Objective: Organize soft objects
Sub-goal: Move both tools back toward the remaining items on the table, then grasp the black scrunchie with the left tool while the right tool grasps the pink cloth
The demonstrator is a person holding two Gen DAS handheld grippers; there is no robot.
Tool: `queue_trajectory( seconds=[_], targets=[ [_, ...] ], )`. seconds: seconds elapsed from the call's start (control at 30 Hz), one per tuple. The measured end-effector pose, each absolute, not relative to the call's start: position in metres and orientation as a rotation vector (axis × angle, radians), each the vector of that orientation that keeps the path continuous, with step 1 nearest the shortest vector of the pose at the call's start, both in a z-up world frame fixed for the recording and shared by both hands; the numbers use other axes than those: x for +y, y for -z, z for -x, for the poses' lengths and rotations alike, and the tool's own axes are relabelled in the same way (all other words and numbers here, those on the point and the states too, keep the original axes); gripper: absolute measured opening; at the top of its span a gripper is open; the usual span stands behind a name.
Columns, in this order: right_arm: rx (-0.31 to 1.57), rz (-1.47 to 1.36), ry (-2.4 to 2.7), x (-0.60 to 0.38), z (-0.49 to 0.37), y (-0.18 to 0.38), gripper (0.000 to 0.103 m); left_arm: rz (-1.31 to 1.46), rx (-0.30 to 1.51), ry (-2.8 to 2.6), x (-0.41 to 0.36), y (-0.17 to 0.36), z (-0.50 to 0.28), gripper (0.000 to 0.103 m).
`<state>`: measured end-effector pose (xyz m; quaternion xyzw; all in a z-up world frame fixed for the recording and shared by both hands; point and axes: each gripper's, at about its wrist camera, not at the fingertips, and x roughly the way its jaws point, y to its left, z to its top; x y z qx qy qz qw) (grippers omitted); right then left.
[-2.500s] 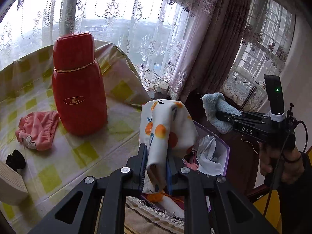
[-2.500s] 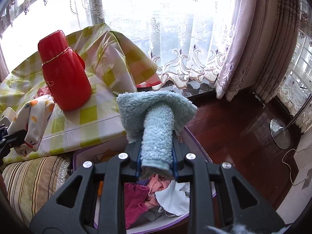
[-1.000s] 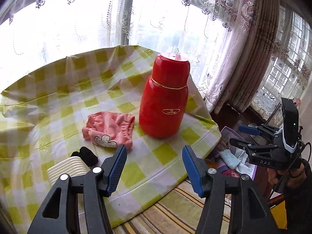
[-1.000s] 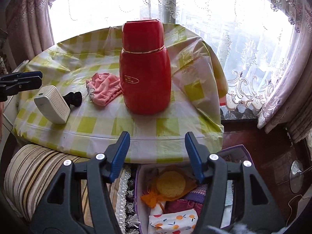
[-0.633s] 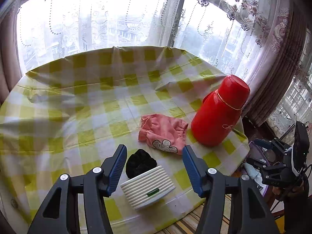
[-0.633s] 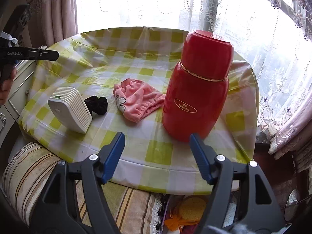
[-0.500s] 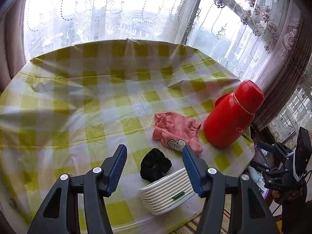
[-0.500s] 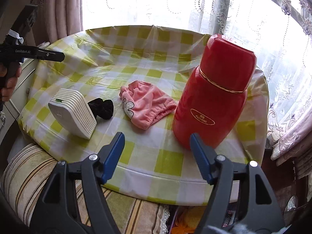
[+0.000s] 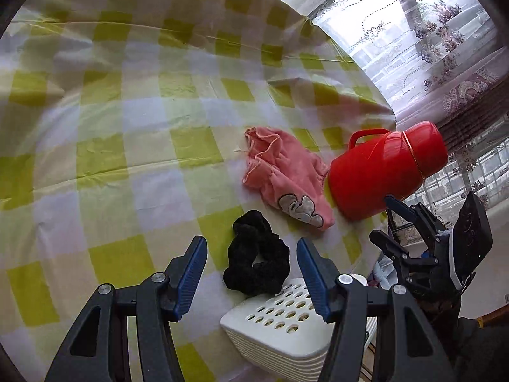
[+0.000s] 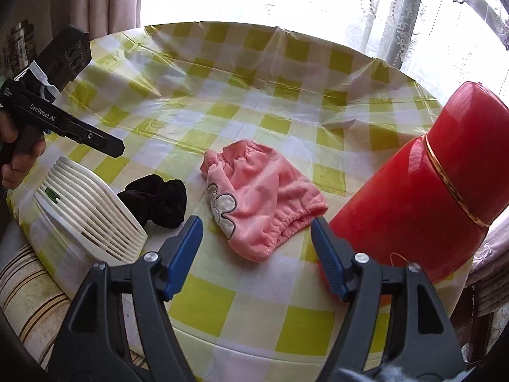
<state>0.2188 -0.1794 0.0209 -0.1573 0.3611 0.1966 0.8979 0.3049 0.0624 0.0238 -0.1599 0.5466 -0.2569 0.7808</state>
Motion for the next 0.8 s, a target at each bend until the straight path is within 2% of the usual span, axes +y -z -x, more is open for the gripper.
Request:
queue_trajectory(
  seconds=[0.3, 0.37, 0.43, 0.5, 0.6, 0.8],
  targets=[
    [0.785, 0.405, -0.425, -0.157, -0.251, 0.011, 0.073, 0.388, 1.332, 0.683, 0.049, 0.026, -0.339, 0.059],
    [0.796, 0.406, -0.431, -0.154, -0.258, 0.017, 0.073, 0.360, 1.351, 0.707, 0.043, 0.031, -0.342, 0.053],
    [0.810, 0.408, -0.436, -0.150, -0.265, 0.024, 0.073, 0.322, 1.371, 0.713, 0.036, 0.037, -0.344, 0.026],
    [0.823, 0.415, -0.441, -0.147, -0.273, 0.030, 0.073, 0.283, 1.374, 0.733, 0.029, 0.040, -0.344, 0.016],
    [0.833, 0.409, -0.453, -0.144, -0.283, 0.037, 0.073, 0.263, 1.339, 0.712, 0.027, 0.037, -0.345, 0.011],
    [0.861, 0.370, -0.458, -0.142, -0.305, 0.048, 0.075, 0.139, 1.203, 0.456, 0.047, 0.021, -0.342, 0.009]
  ],
)
